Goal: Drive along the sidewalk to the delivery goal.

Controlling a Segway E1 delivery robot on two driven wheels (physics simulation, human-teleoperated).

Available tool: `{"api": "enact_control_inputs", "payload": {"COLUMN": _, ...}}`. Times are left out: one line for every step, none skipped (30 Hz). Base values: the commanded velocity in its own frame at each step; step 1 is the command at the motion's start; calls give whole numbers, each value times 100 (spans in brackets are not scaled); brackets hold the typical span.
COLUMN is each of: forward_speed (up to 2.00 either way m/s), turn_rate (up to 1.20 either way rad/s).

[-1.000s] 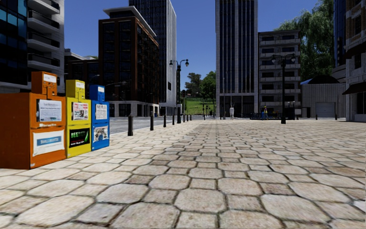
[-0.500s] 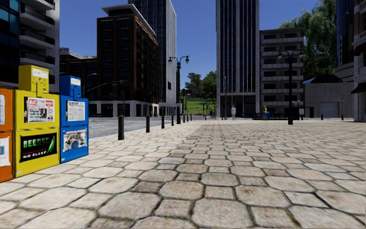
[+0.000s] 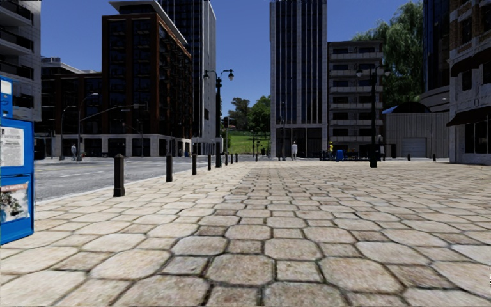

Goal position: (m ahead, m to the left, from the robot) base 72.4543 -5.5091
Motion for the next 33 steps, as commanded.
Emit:
{"api": "enact_control_inputs", "payload": {"forward_speed": 200, "turn_rate": -112}}
{"api": "enact_control_inputs", "payload": {"forward_speed": 200, "turn_rate": 0}}
{"api": "enact_control_inputs", "payload": {"forward_speed": 200, "turn_rate": 0}}
{"api": "enact_control_inputs", "payload": {"forward_speed": 200, "turn_rate": 0}}
{"api": "enact_control_inputs", "payload": {"forward_speed": 200, "turn_rate": 0}}
{"api": "enact_control_inputs", "payload": {"forward_speed": 200, "turn_rate": 0}}
{"api": "enact_control_inputs", "payload": {"forward_speed": 200, "turn_rate": 0}}
{"api": "enact_control_inputs", "payload": {"forward_speed": 200, "turn_rate": 0}}
{"api": "enact_control_inputs", "payload": {"forward_speed": 200, "turn_rate": 0}}
{"api": "enact_control_inputs", "payload": {"forward_speed": 200, "turn_rate": 0}}
{"api": "enact_control_inputs", "payload": {"forward_speed": 200, "turn_rate": 0}}
{"api": "enact_control_inputs", "payload": {"forward_speed": 200, "turn_rate": 0}}
{"api": "enact_control_inputs", "payload": {"forward_speed": 200, "turn_rate": 0}}
{"api": "enact_control_inputs", "payload": {"forward_speed": 200, "turn_rate": 0}}
{"api": "enact_control_inputs", "payload": {"forward_speed": 200, "turn_rate": 0}}
{"api": "enact_control_inputs", "payload": {"forward_speed": 200, "turn_rate": 0}}
{"api": "enact_control_inputs", "payload": {"forward_speed": 200, "turn_rate": 0}}
{"api": "enact_control_inputs", "payload": {"forward_speed": 200, "turn_rate": 0}}
{"api": "enact_control_inputs", "payload": {"forward_speed": 200, "turn_rate": 0}}
{"api": "enact_control_inputs", "payload": {"forward_speed": 200, "turn_rate": 0}}
{"api": "enact_control_inputs", "payload": {"forward_speed": 200, "turn_rate": 0}}
{"api": "enact_control_inputs", "payload": {"forward_speed": 200, "turn_rate": 0}}
{"api": "enact_control_inputs", "payload": {"forward_speed": 200, "turn_rate": 0}}
{"api": "enact_control_inputs", "payload": {"forward_speed": 200, "turn_rate": 0}}
{"api": "enact_control_inputs", "payload": {"forward_speed": 200, "turn_rate": 0}}
{"api": "enact_control_inputs", "payload": {"forward_speed": 200, "turn_rate": 0}}
{"api": "enact_control_inputs", "payload": {"forward_speed": 200, "turn_rate": 0}}
{"api": "enact_control_inputs", "payload": {"forward_speed": 200, "turn_rate": 0}}
{"api": "enact_control_inputs", "payload": {"forward_speed": 200, "turn_rate": 0}}
{"api": "enact_control_inputs", "payload": {"forward_speed": 200, "turn_rate": 0}}
{"api": "enact_control_inputs", "payload": {"forward_speed": 200, "turn_rate": 0}}
{"api": "enact_control_inputs", "payload": {"forward_speed": 200, "turn_rate": -47}}
{"api": "enact_control_inputs", "payload": {"forward_speed": 200, "turn_rate": -47}}
